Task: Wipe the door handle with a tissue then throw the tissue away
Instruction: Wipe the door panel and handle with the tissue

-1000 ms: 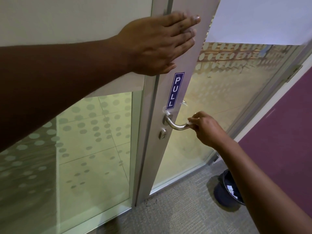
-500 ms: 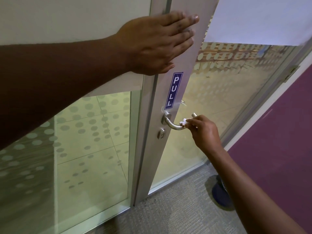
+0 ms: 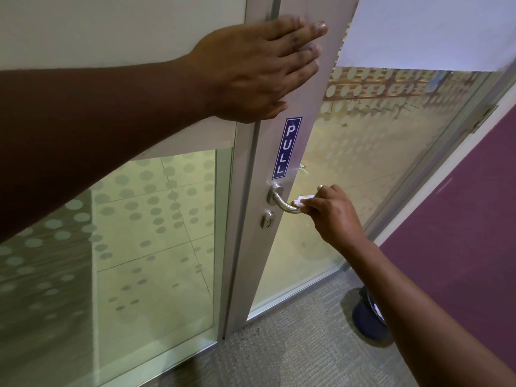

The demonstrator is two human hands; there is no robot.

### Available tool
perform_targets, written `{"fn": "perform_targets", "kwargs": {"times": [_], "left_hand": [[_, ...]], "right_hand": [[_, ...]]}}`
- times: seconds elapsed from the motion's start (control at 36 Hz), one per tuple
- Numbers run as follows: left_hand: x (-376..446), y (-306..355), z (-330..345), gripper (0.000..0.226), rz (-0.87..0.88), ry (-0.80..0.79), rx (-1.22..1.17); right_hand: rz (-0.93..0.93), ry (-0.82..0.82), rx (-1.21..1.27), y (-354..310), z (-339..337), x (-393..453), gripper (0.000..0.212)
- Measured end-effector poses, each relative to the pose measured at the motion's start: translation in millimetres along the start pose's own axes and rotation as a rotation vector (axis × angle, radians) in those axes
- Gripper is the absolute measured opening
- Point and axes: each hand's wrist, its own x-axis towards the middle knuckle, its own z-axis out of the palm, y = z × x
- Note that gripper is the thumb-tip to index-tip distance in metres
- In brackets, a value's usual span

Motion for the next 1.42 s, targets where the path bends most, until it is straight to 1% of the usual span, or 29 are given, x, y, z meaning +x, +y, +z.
{"fn": "perform_targets", "kwargs": {"times": [0.11,0.14,0.22,0.31,0.36,0.42,0.44,0.5,0.53,0.58,0.67,0.72,0.78,0.81,0.83,0.86,0.89,0.94,1.0,1.06,1.08,1.11,1.14,1.19,1.22,1.31,1.42], "left_hand": [[-0.8,0.4,-0.6,0.070,-0.001,0.007,0.014],[-1.2,0.2,-0.6,0.070,0.000,0.012,0.019],[-1.1,-0.8,-0.3,0.068,0.003,0.025,0.025],[-0.2,-0.2,1.7,0.069,-0.004,0.024,0.006],[0.3,0.2,2.9,0.068,-0.011,0.027,-0.006],[0.4,0.2,3.0,0.068,-0.017,0.015,-0.019],[0.7,0.1,2.7,0.068,-0.020,0.008,-0.033],[1.4,0.4,2.4,0.068,-0.022,0.007,-0.048],[1.6,0.7,2.7,0.068,-0.021,0.015,-0.044],[1.5,-0.2,2.7,0.069,-0.015,0.040,-0.031],[0.9,-1.3,1.2,0.068,-0.010,0.051,-0.021],[0.9,-1.9,0.1,0.068,-0.013,0.058,-0.031],[0.9,-2.9,-0.9,0.067,-0.019,0.059,-0.048],[1.0,-3.5,-1.6,0.067,-0.022,0.059,-0.061],[1.5,-3.7,-2.3,0.068,-0.025,0.060,-0.073],[1.9,-3.8,-2.6,0.068,-0.028,0.064,-0.079],[2.0,-3.4,-2.3,0.068,-0.029,0.067,-0.080],[1.8,-2.7,-0.7,0.067,-0.034,0.077,-0.070],[1.6,-2.6,-0.3,0.066,-0.038,0.087,-0.056],[2.2,-2.8,-1.9,0.065,-0.038,0.071,-0.059],[2.4,-2.9,-2.9,0.065,-0.038,0.059,-0.065],[2.7,-2.9,-3.3,0.066,-0.038,0.049,-0.076],[2.9,-3.0,-3.4,0.066,-0.039,0.043,-0.083],[2.8,-3.3,-3.4,0.066,-0.039,0.044,-0.076],[2.4,-3.5,-3.7,0.067,-0.038,0.043,-0.069],[1.7,-3.6,-6.4,0.067,-0.034,0.037,-0.043],[1.8,-3.4,-7.5,0.067,-0.034,0.037,-0.024]], "right_hand": [[0.031,-0.048,0.010,-16.8,6.3,9.0,0.013],[0.058,-0.070,0.007,-20.3,8.3,12.4,0.013],[0.197,-0.134,0.041,-27.8,12.3,20.0,0.023],[0.308,-0.116,0.085,-34.9,13.2,22.8,0.026],[0.346,-0.122,0.049,-44.3,15.0,23.6,0.029],[0.360,-0.106,-0.030,-53.5,16.5,23.7,0.027],[0.337,-0.083,-0.083,-56.7,17.1,22.4,0.024],[0.225,-0.050,-0.224,-57.6,20.0,17.1,0.017],[0.149,-0.040,-0.285,-55.7,21.4,13.6,0.017],[-0.024,-0.027,-0.330,-47.2,22.1,7.4,0.024],[-0.283,-0.028,-0.315,-26.6,17.0,3.5,0.028],[-0.420,-0.019,-0.281,-9.1,11.9,3.9,0.026],[-0.497,-0.015,-0.240,6.6,7.2,4.1,0.023],[-0.492,0.000,-0.198,13.3,5.0,3.2,0.023],[-0.438,0.043,-0.130,18.6,3.5,0.9,0.022],[-0.333,0.115,-0.036,21.7,2.8,-3.1,0.021],[-0.172,0.204,0.091,21.9,2.5,-8.7,0.020],[0.268,0.355,0.434,15.8,7.1,-21.6,0.015],[0.726,0.439,0.836,2.7,21.1,-32.3,0.018],[1.082,0.485,1.189,-13.4,39.1,-38.5,0.018],[1.215,0.475,1.341,-21.8,48.5,-39.6,0.015],[1.291,0.436,1.496,-31.4,56.4,-39.1,0.011],[1.315,0.374,1.636,-41.8,62.5,-37.5,0.009],[1.281,0.244,1.832,-60.2,68.6,-31.0,0.010],[1.252,0.205,1.904,-66.4,68.3,-25.6,0.013],[1.166,0.169,2.089,-72.5,63.0,-7.0,0.024],[1.179,0.135,2.245,-64.1,61.5,-1.9,0.027]]}}
